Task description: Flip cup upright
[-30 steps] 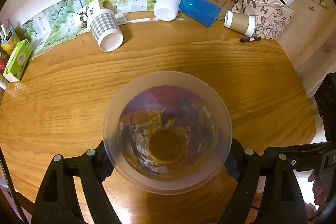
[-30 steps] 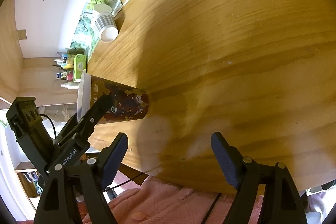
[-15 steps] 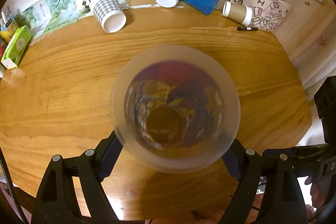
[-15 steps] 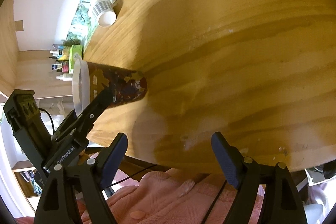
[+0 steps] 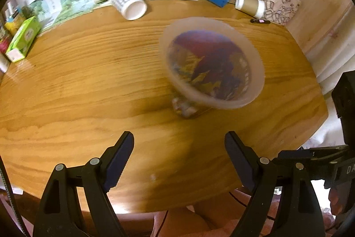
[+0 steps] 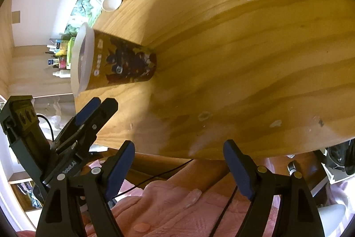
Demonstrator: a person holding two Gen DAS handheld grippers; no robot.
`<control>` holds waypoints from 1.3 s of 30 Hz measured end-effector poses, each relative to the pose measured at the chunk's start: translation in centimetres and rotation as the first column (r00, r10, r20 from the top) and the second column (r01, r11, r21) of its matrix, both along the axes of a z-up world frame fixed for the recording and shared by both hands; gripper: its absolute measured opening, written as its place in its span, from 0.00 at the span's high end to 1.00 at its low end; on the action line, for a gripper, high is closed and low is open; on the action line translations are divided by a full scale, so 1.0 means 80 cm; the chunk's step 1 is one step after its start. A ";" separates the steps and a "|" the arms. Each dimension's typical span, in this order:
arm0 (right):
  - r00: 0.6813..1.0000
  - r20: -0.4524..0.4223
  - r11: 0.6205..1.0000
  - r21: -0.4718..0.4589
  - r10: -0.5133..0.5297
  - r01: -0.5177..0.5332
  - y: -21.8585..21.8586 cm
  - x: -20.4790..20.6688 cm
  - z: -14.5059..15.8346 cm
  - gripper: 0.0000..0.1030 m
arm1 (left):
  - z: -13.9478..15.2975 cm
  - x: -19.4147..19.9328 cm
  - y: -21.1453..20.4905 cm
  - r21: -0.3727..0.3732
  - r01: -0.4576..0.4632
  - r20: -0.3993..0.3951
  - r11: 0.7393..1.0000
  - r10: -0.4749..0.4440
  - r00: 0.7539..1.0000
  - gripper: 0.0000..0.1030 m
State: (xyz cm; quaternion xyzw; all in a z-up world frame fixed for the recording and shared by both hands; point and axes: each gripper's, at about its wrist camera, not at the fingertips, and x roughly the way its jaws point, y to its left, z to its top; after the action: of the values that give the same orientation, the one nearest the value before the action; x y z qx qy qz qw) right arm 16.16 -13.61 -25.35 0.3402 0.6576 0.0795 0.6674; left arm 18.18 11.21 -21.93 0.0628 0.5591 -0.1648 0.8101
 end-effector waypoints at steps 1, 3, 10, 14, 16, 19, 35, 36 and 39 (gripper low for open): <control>1.000 0.006 1.000 -0.014 0.005 -0.005 0.005 0.000 0.002 0.20 | 0.002 -0.002 0.006 -0.002 -0.007 0.004 1.000 0.007 1.000 0.16; 0.999 0.026 0.999 -0.052 0.018 -0.016 0.016 0.001 0.009 0.20 | 0.005 -0.005 0.019 -0.003 -0.020 0.014 1.000 0.020 1.000 0.16; 0.988 0.156 0.976 -0.217 0.025 0.009 0.053 -0.001 0.048 0.20 | 0.017 -0.021 0.062 0.039 -0.052 0.046 0.998 0.050 0.998 0.16; 0.970 0.242 0.954 -0.297 0.034 0.041 0.078 -0.007 0.072 0.20 | 0.024 -0.026 0.083 0.053 -0.055 0.051 0.997 0.052 0.997 0.16; 0.959 0.281 0.943 -0.327 0.034 0.063 0.089 -0.011 0.083 0.20 | 0.030 -0.028 0.095 0.047 -0.059 0.045 0.997 0.057 0.997 0.16; 0.943 0.329 0.917 -0.388 0.041 0.095 0.102 -0.019 0.102 0.20 | 0.040 -0.030 0.106 0.034 -0.062 0.041 0.998 0.061 0.997 0.16; 0.836 0.543 0.829 -0.502 0.082 0.245 0.152 -0.050 0.213 0.20 | 0.153 -0.048 0.123 -0.131 -0.123 0.155 0.984 0.142 0.978 0.16; 0.828 0.556 0.832 -0.494 0.079 0.252 0.152 -0.052 0.219 0.20 | 0.158 -0.051 0.123 -0.131 -0.134 0.176 0.982 0.156 0.972 0.16; 0.788 0.614 0.859 -0.429 0.051 0.279 0.150 -0.057 0.236 0.20 | 0.180 -0.061 0.118 -0.105 -0.151 0.260 0.983 0.174 0.950 0.16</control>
State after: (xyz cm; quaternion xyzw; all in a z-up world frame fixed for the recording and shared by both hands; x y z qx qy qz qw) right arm 11.57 -1.63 -6.47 0.1530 0.3839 -0.0306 0.9101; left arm 13.32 20.63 -7.56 0.0043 0.4400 -0.1110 0.8911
